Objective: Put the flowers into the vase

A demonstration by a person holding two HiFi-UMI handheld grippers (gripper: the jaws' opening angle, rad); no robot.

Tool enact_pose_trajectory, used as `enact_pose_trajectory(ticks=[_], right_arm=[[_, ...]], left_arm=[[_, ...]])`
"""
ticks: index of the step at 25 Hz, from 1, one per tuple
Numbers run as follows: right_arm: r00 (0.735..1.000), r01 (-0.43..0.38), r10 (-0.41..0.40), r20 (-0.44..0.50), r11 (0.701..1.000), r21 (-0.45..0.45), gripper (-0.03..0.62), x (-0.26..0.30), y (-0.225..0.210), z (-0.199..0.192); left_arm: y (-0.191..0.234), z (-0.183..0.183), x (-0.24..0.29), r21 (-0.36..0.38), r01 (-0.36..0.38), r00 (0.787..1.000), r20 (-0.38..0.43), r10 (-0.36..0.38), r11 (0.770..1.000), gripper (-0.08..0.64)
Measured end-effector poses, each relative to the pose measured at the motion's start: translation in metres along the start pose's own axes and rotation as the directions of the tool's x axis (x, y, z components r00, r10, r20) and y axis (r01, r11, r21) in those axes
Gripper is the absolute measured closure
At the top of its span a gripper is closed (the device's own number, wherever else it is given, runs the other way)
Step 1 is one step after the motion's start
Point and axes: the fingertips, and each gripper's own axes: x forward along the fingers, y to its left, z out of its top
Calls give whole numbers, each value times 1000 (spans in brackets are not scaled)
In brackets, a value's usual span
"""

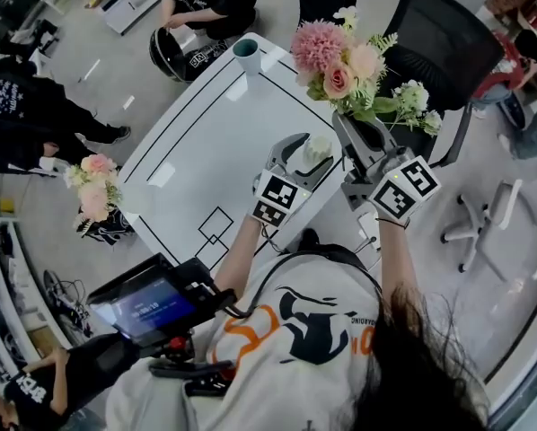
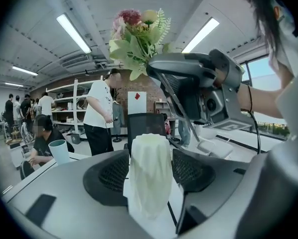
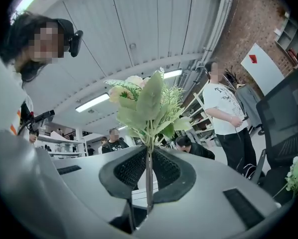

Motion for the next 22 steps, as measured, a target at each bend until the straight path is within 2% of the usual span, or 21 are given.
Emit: enact_pose_trajectory(ticks=[6,13,22], right_arm=[[995,-35,35,89,999,-4,551,13,3,25],[968,-87,89,234,996,-17,551,22,7,38],[977,-86,88,196,996,-16,551,26,0,6]], left_arm=[[1,-5,2,-4,-11,1000,11,11,1000,290],[-1,-5,3,7,-8,1000,11,8,1000,293],[-3,0,2,8,-6,1000,18,6,1000,293]])
